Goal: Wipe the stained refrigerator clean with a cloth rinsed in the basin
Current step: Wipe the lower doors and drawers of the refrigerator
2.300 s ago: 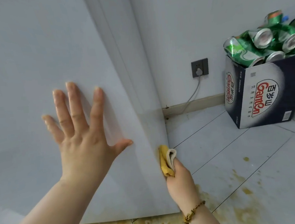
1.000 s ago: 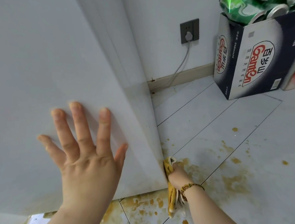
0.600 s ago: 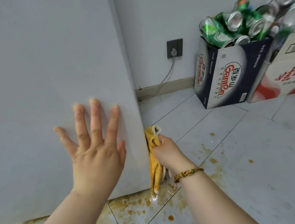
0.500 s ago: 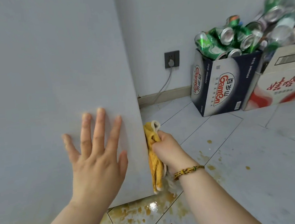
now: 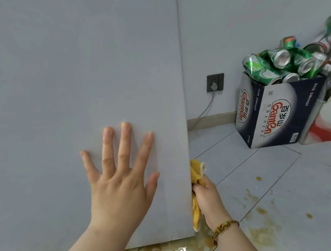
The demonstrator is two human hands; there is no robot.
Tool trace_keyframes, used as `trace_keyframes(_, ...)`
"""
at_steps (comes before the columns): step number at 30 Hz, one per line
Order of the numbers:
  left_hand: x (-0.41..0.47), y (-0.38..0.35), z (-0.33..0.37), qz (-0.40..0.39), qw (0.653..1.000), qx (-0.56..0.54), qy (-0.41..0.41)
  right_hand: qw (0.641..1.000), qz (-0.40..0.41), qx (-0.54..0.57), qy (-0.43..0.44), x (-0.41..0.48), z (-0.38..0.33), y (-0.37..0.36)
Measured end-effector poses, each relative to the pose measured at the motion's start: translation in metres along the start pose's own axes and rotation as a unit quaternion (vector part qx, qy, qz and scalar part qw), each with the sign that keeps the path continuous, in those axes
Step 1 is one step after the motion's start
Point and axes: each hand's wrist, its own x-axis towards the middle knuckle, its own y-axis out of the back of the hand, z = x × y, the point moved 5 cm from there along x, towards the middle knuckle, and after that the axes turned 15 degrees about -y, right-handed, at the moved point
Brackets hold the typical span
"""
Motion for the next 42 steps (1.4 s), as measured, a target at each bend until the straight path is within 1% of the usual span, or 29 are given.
trace_keyframes(4, -0.003, 0.003, -0.001, -0.02, 0.999, -0.024, 0.007, 1.0, 0.02, -0.006, 0.007, -0.022, 0.008, 0.015)
trace_keyframes(7, -0.003, 0.022, -0.001, 0.025, 0.994, -0.102, 0.032, 0.999, 0.004, 0.032, 0.037, -0.058, -0.008, 0.037)
trace_keyframes(8, -0.003, 0.03, -0.003, 0.047, 0.985, -0.154, 0.056, 0.997, -0.017, 0.049, 0.063, -0.072, -0.019, 0.04)
trace_keyframes(10, -0.009, 0.042, -0.008, 0.085, 0.959, -0.251, 0.104, 0.986, -0.067, 0.024, 0.149, -0.101, -0.049, 0.038)
trace_keyframes(12, -0.022, 0.047, -0.01, 0.101, 0.947, -0.281, 0.119, 0.965, -0.099, -0.037, 0.24, -0.129, -0.081, 0.027)
trace_keyframes(14, -0.033, 0.049, -0.017, 0.106, 0.95, -0.269, 0.122, 0.94, -0.08, -0.092, 0.32, -0.146, -0.108, 0.02)
trace_keyframes(16, -0.039, 0.056, -0.035, 0.122, 0.946, -0.249, 0.168, 0.921, -0.016, -0.112, 0.373, -0.157, -0.134, 0.014)
trace_keyframes(17, -0.042, 0.059, -0.046, 0.13, 0.939, -0.244, 0.206, 0.908, 0.032, -0.116, 0.402, -0.16, -0.148, 0.012)
trace_keyframes(18, -0.044, 0.065, -0.058, 0.139, 0.929, -0.241, 0.243, 0.88, 0.092, -0.125, 0.449, -0.166, -0.165, 0.008)
trace_keyframes(19, -0.045, 0.068, -0.07, 0.147, 0.922, -0.241, 0.267, 0.832, 0.162, -0.139, 0.512, -0.173, -0.182, 0.005)
trace_keyframes(20, -0.045, 0.07, -0.079, 0.146, 0.917, -0.244, 0.28, 0.768, 0.232, -0.155, 0.576, -0.179, -0.196, 0.004)
trace_keyframes(21, -0.045, 0.073, -0.09, 0.149, 0.917, -0.24, 0.283, 0.696, 0.295, -0.174, 0.631, -0.184, -0.207, 0.0)
trace_keyframes(22, -0.044, 0.075, -0.097, 0.151, 0.921, -0.227, 0.277, 0.626, 0.347, -0.19, 0.672, -0.185, -0.212, -0.003)
trace_keyframes(23, -0.044, 0.078, -0.107, 0.154, 0.925, -0.212, 0.275, 0.574, 0.384, -0.202, 0.694, -0.186, -0.217, -0.008)
trace_keyframes(24, -0.043, 0.078, -0.112, 0.152, 0.922, -0.213, 0.287, 0.545, 0.414, -0.205, 0.7, -0.184, -0.216, -0.01)
trace_keyframes(25, -0.046, 0.077, -0.122, 0.15, 0.915, -0.217, 0.307, 0.537, 0.435, -0.198, 0.695, -0.185, -0.214, -0.018)
trace_keyframes(26, -0.048, 0.075, -0.127, 0.141, 0.91, -0.224, 0.32, 0.538, 0.451, -0.184, 0.688, -0.183, -0.209, -0.023)
trace_keyframes(28, -0.045, 0.073, -0.131, 0.128, 0.913, -0.223, 0.317, 0.557, 0.456, -0.152, 0.678, -0.177, -0.198, -0.04)
trace_keyframes(30, -0.041, 0.068, -0.129, 0.121, 0.917, -0.235, 0.298, 0.589, 0.411, -0.167, 0.675, -0.165, -0.181, -0.065)
trace_keyframes(31, -0.041, 0.067, -0.129, 0.123, 0.918, -0.243, 0.287, 0.595, 0.375, -0.202, 0.682, -0.157, -0.169, -0.082)
trace_keyframes(32, -0.041, 0.066, -0.128, 0.128, 0.919, -0.249, 0.277, 0.581, 0.344, -0.254, 0.692, -0.148, -0.154, -0.098)
trace_keyframes(33, -0.042, 0.066, -0.129, 0.137, 0.919, -0.254, 0.268, 0.546, 0.328, -0.318, 0.702, -0.139, -0.136, -0.116)
trace_keyframes(35, -0.046, 0.064, -0.134, 0.14, 0.92, -0.259, 0.258, 0.439, 0.338, -0.434, 0.711, -0.122, -0.106, -0.137)
trace_keyframes(36, -0.049, 0.063, -0.138, 0.131, 0.926, -0.255, 0.245, 0.393, 0.344, -0.465, 0.715, -0.117, -0.1, -0.14)
trace_keyframes(38, -0.054, 0.062, -0.145, 0.111, 0.944, -0.235, 0.201, 0.326, 0.346, -0.492, 0.729, -0.119, -0.108, -0.136)
trace_keyframes(39, -0.058, 0.062, -0.149, 0.109, 0.95, -0.228, 0.186, 0.303, 0.349, -0.496, 0.735, -0.126, -0.12, -0.132)
trace_keyframes(40, -0.061, 0.063, -0.151, 0.107, 0.951, -0.229, 0.176, 0.298, 0.364, -0.486, 0.736, -0.137, -0.138, -0.123)
trace_keyframes(41, -0.064, 0.063, -0.155, 0.111, 0.952, -0.231, 0.17, 0.305, 0.392, -0.459, 0.736, -0.151, -0.165, -0.115)
trace_keyframes(42, -0.064, 0.062, -0.155, 0.116, 0.952, -0.232, 0.163, 0.335, 0.426, -0.417, 0.73, -0.167, -0.193, -0.104)
